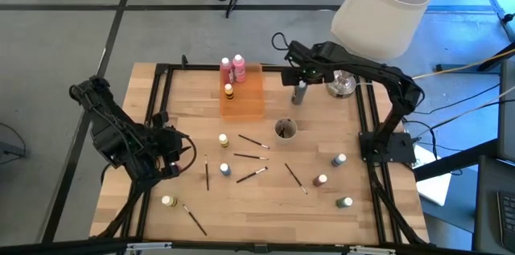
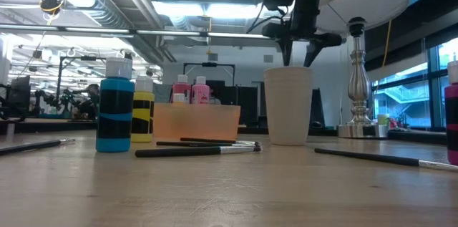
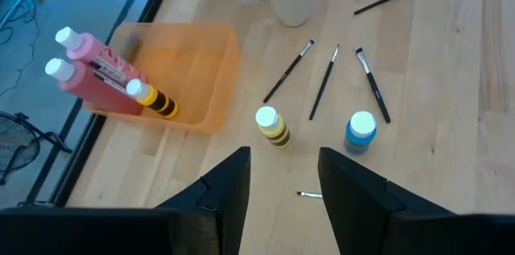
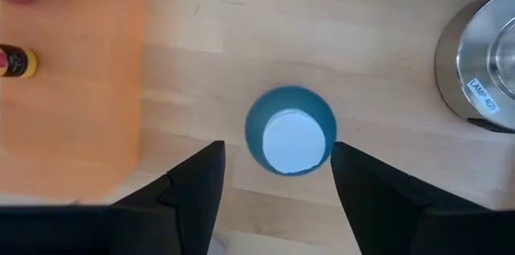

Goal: Pick & Place Paint Supplies
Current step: Put the large black paint bottle into the orange bin

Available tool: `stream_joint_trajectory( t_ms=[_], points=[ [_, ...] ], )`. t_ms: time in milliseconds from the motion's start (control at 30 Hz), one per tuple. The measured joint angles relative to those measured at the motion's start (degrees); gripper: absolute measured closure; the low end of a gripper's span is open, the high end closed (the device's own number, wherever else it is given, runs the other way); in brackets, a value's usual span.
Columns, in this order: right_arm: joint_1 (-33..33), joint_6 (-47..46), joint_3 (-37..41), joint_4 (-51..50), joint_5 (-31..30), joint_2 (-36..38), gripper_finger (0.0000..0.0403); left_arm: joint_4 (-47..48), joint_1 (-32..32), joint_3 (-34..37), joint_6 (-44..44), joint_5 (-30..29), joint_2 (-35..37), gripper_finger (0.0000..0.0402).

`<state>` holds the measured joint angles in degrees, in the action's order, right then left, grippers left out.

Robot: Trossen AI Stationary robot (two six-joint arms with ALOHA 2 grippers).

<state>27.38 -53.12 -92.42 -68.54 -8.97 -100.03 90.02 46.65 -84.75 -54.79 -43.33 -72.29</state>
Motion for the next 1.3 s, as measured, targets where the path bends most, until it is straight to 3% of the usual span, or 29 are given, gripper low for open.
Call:
stream_joint_trajectory(
  t_ms=[667, 900, 1300],
  points=[
    [0.5, 0.2, 0.0, -0.3, 0.0, -2.3, 0.0181, 0.0, 0.0, 0.1, 0.0, 1.0, 0.0, 0.0258],
    [0.6, 0.2, 0.0, -1.0, 0.1, -2.2, 0.0190, 0.0, 0.0, 4.5, -4.3, 1.0, 0.7, 0.0258],
    [0.8, 1.1, 0.0, -1.1, 0.2, -3.8, 0.0190, 0.0, 0.0, 4.7, -4.7, 0.6, 1.2, 0.0258]
  ],
)
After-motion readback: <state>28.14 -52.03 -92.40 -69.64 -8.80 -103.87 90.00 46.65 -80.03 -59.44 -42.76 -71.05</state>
